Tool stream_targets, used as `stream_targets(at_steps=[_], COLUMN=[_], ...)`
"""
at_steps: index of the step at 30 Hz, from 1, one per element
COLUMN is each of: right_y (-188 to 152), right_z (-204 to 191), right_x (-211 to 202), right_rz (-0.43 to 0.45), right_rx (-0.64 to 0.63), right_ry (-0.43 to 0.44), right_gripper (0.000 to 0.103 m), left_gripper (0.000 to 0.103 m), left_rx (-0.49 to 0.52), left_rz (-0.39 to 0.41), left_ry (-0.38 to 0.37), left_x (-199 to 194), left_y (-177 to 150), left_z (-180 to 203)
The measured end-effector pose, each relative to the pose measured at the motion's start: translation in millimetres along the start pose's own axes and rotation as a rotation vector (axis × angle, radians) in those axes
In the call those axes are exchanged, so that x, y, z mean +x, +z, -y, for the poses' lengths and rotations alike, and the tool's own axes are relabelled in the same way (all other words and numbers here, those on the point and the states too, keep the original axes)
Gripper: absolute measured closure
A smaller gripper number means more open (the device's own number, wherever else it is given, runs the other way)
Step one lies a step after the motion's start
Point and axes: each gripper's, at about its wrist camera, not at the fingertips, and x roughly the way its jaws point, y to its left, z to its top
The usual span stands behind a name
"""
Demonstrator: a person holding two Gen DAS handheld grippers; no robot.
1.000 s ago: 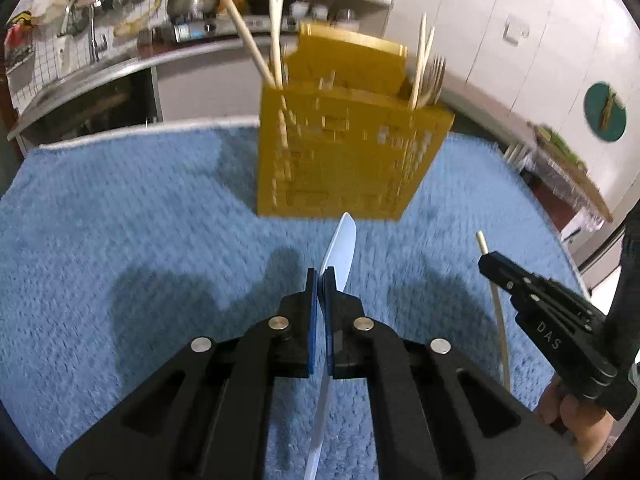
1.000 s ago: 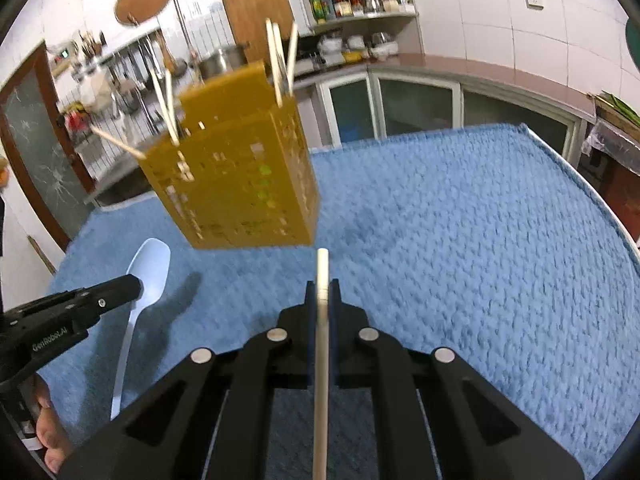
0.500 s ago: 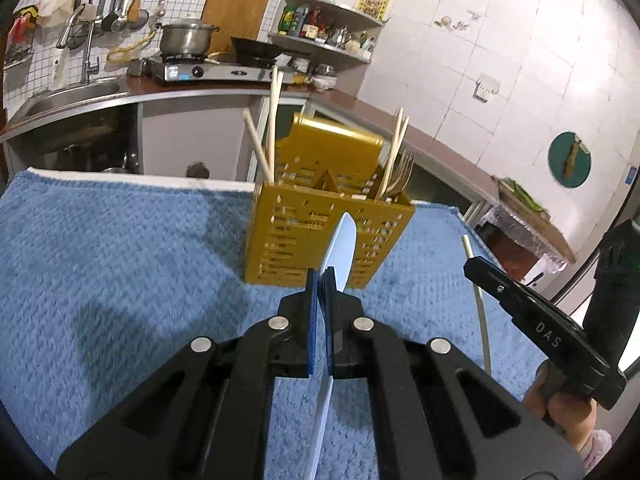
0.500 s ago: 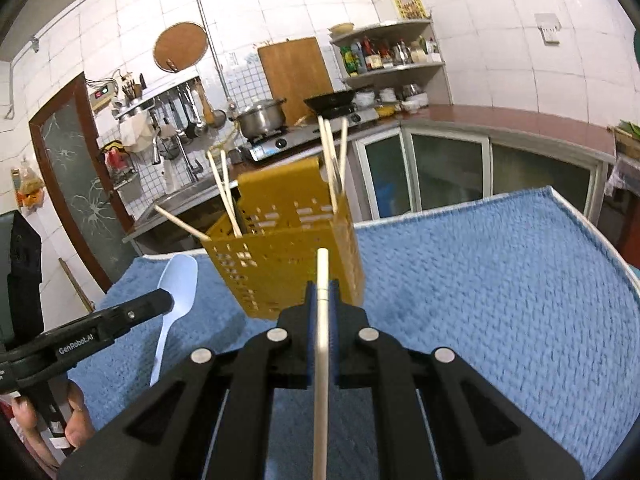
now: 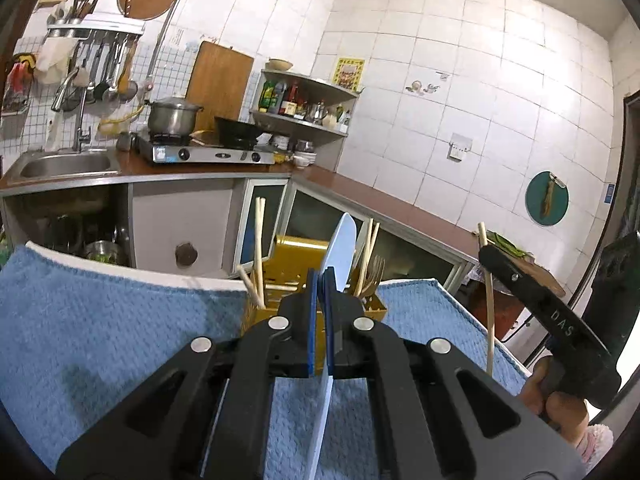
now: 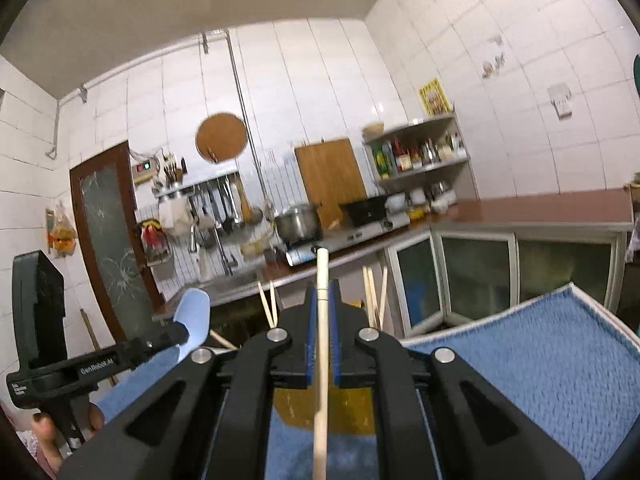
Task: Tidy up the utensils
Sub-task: 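Lift the white spoon and the chopstick up over the yellow holder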
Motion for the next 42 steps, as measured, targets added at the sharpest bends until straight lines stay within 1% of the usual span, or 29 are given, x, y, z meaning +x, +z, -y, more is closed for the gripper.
stream_targets(at_steps=[4,6,13,15,16,18,19,22,25,27,31,35,38,42], right_y=[2,1,-5,-7,-8,-11,-11,-10,-7,-4,0,1,3,3], right_z=[-6,-8,-11,-12,-13,-14,-13,-6,0,3,12,12,16,18], right_x=[-3,-3,14,18,24,31,39,60,73,78,89,96,105,108], right_rz=[0.063,0.081,0.029,0.02,-0.006,-0.042,-0.085,-0.221,-0.294,-0.313,-0.37,-0.374,-0.398,-0.389], right_rx=[-0.035,-0.044,-0.101,-0.122,-0.132,-0.147,-0.151,-0.114,-0.085,-0.061,0.009,-0.009,0.034,0.007], right_ry=[-0.009,0.0,-0.012,-0.024,-0.024,-0.05,-0.071,-0.089,-0.085,-0.062,-0.039,-0.051,-0.027,-0.045], right_gripper=[0.097,0.097,0.097,0.097,0.097,0.097,0.097,0.097,0.097,0.097,0.097,0.097,0.097,0.097], left_gripper=[0.101,0.101,0.101,0.101,0.101,0.101,0.101,0.101,0.101,0.101,0.101,0.101,0.101,0.101], left_rx=[0.013,0.021,0.054,0.053,0.05,0.049,0.047,0.025,-0.017,-0.042,-0.04,-0.022,-0.025,-0.028], left_rz=[0.022,0.026,0.025,0.01,0.003,-0.015,-0.031,-0.096,-0.167,-0.182,-0.175,-0.174,-0.169,-0.155], left_ry=[0.004,0.011,0.03,0.027,0.024,0.025,0.027,0.017,-0.006,-0.025,-0.017,-0.016,-0.019,-0.028], left_x=[1,4,15,20,22,26,28,39,51,55,60,64,67,70], left_y=[2,3,5,6,6,7,8,14,21,24,26,28,32,39], left_z=[-1,-2,-2,-4,-6,-6,-7,-12,-18,-23,-26,-23,-23,-23])
